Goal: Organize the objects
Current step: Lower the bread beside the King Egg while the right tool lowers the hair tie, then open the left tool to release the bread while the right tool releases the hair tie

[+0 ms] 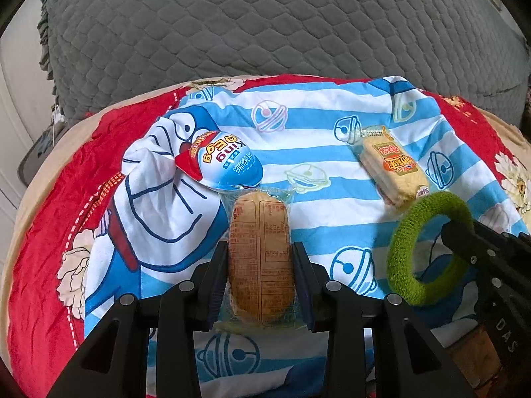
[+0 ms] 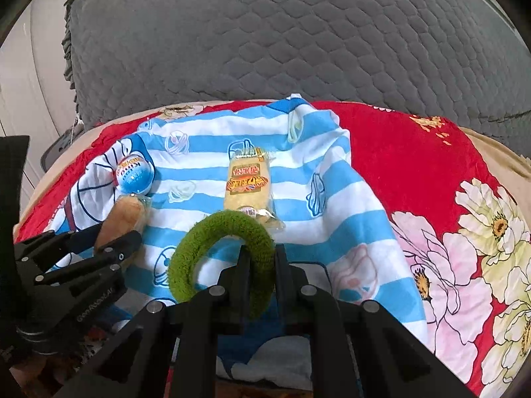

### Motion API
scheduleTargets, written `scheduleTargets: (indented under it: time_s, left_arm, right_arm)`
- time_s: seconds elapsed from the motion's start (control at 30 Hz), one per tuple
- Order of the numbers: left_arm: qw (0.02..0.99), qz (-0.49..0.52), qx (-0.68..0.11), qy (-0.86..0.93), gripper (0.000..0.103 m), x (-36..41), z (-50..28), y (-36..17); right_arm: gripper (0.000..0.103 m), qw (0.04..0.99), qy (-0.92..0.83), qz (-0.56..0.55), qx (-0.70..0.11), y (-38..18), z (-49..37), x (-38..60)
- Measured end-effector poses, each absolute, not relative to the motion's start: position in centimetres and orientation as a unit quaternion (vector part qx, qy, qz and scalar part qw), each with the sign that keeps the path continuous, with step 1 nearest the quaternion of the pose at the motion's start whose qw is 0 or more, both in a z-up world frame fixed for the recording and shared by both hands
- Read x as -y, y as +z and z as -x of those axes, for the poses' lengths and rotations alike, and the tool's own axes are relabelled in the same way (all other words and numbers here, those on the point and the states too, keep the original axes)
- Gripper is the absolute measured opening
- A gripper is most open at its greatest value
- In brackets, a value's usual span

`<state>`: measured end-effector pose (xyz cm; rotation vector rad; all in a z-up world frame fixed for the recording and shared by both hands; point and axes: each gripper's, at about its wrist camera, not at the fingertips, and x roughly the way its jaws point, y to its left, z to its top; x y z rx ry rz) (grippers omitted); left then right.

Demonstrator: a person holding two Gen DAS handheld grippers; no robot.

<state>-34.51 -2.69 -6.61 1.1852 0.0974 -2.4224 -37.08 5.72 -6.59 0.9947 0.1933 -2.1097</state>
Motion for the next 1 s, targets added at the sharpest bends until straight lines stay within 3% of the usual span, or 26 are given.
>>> scheduleTargets:
  time_s: [0.37,0.63,0.93,1.0]
  left_arm:
    - [0.220,-0.425,-0.038,-0.877,0.042,2.8,34.2,-6.8]
    - [0.222,-0.436,-0.061,-0.870,0.057,3.4,33.8,-7.4]
    - [0.224,-0.440,-0.075,-0.866,0.063,4.0,33.4,-7.1]
    - [0.225,-0.439,-0.077,-0.867,0.067,4.1,33.1,-6.9]
  right_arm:
    - [0.014,0.381,-0.828,-0.401,-0.089,-7.0,37.2,-5.5]
    - [0.015,0.378,-0.828,-0.404,-0.088,-7.0,37.2,-5.4]
    - [0.015,0.377,-0.827,-0.407,-0.090,-7.0,37.3,-5.3]
    - [0.020,0.377,-0.827,-0.408,-0.088,-6.9,37.3,-5.3]
